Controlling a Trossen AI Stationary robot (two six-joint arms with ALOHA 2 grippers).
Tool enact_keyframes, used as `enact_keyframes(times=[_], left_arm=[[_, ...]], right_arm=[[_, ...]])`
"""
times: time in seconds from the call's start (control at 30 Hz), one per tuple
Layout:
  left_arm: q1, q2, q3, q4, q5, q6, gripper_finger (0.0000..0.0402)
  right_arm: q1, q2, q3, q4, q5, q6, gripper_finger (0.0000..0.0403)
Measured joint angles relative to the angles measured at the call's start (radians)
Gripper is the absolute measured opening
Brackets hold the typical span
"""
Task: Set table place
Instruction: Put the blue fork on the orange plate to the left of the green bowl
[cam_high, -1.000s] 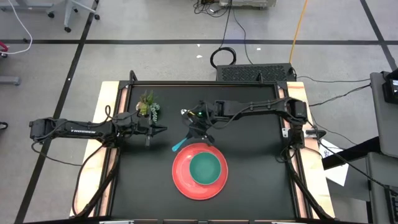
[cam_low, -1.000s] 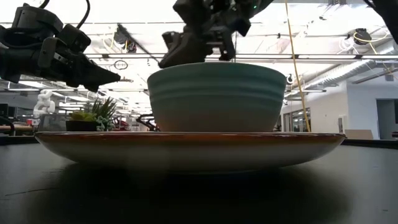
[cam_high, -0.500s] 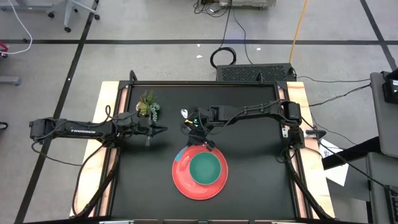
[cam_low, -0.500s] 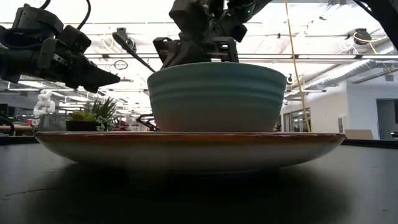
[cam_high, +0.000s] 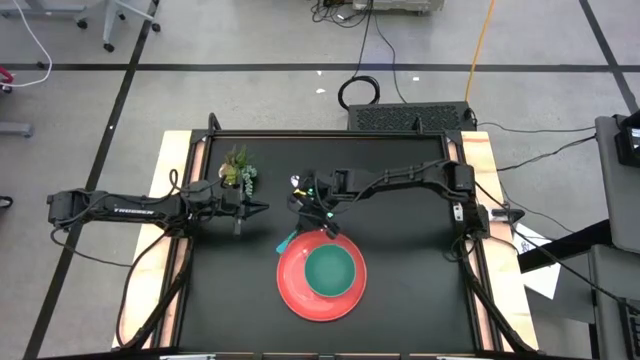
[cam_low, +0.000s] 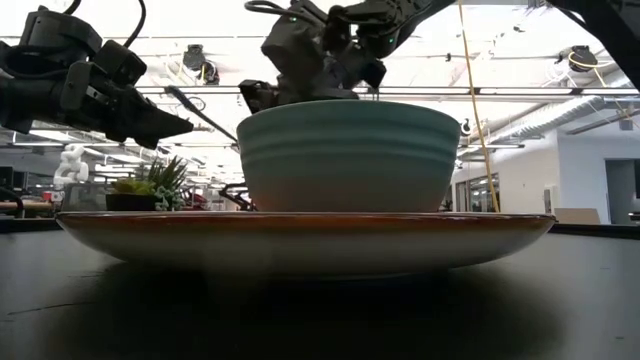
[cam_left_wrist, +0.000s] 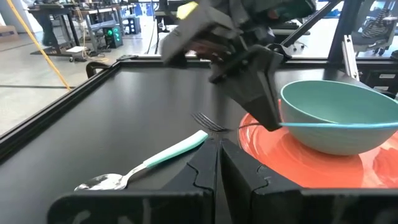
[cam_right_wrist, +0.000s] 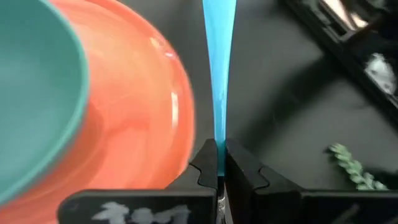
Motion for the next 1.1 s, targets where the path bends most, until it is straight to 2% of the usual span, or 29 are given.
enact_keyframes(times=[0.23,0.33,0.67,0.87,1.1], left_arm=[[0.000,0.000,0.000,-0.004,0.000,0.002,0.0026],[0.000,0.000,0.000,-0.004,0.000,0.002,0.0026],[0.000,0.000,0.000,0.001,0.000,0.000,0.0026],[0.000,0.000,0.000,0.002,0.000,0.000,0.0026],[-0.001,0.000,0.000,0.001,0.003,-0.006,0.0026]], right_arm=[[0.024,0.003,0.000,-0.156,-0.001,-0.168,0.0000],[0.040,0.003,0.000,-0.156,0.000,-0.182,0.0000],[0.018,0.002,0.004,-0.013,0.027,-0.138,0.0000],[0.007,0.020,0.041,0.011,-0.049,-0.072,0.0000],[0.039,0.107,0.097,0.003,-0.054,-0.041,0.0000]])
